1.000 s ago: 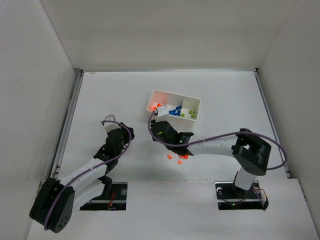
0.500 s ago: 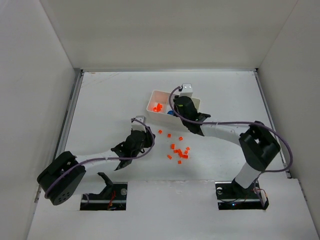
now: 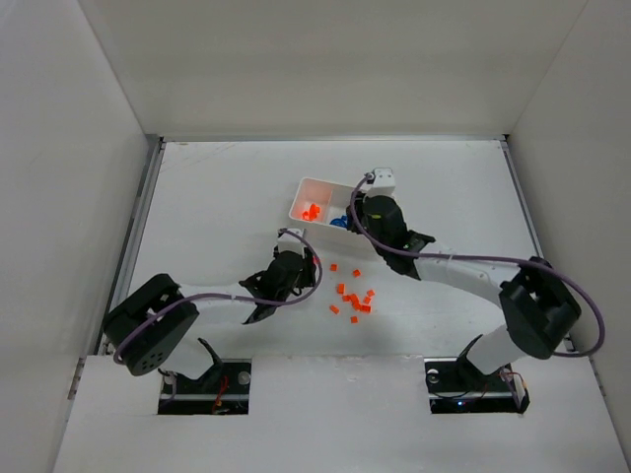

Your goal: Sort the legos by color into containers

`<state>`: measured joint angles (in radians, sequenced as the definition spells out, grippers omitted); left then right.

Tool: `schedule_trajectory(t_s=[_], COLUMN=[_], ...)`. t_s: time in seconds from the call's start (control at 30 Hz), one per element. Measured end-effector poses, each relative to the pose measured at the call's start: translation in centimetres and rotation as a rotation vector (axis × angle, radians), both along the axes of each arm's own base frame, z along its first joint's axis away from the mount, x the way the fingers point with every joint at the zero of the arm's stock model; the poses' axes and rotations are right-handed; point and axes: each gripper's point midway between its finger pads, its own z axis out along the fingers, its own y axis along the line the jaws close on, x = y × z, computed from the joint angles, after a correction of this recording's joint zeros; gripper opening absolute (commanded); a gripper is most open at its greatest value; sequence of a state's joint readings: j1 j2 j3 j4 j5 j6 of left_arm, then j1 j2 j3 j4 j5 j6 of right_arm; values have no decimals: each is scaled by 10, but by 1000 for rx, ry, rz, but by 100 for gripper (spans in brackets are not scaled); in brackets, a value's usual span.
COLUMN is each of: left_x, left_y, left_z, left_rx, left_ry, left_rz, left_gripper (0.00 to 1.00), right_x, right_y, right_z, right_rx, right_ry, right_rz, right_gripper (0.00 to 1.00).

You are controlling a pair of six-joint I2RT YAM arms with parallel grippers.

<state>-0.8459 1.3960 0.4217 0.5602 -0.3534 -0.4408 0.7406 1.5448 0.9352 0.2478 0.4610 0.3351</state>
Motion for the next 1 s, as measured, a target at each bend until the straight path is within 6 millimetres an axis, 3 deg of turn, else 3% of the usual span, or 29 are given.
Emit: schedule_trajectory(t_s=[0.13,0.33,0.5,0.7,1.0], left_x=[4,10,21,26,31], left_y=[-12,-23,-23,-19,-15], left_z=[-9,-10,-11,-25,-26], left_rx=[31,70,116,197,227], left_ry=[26,41,43,57,48], left_rz=[-12,-13,8,16,21], left_gripper=[41,40,39,35,22], right_x=[-27,-79,-109,-123,-124], right_y=[-12,-14,-23,-37,-33], right_z=[5,-31,-54,-73,-73], right_rx=[48,64,82,96,110], right_ry=[-19,45,85,122,125], right_rz=[10,61,72,52,56], right_gripper=[42,40,40,40,42])
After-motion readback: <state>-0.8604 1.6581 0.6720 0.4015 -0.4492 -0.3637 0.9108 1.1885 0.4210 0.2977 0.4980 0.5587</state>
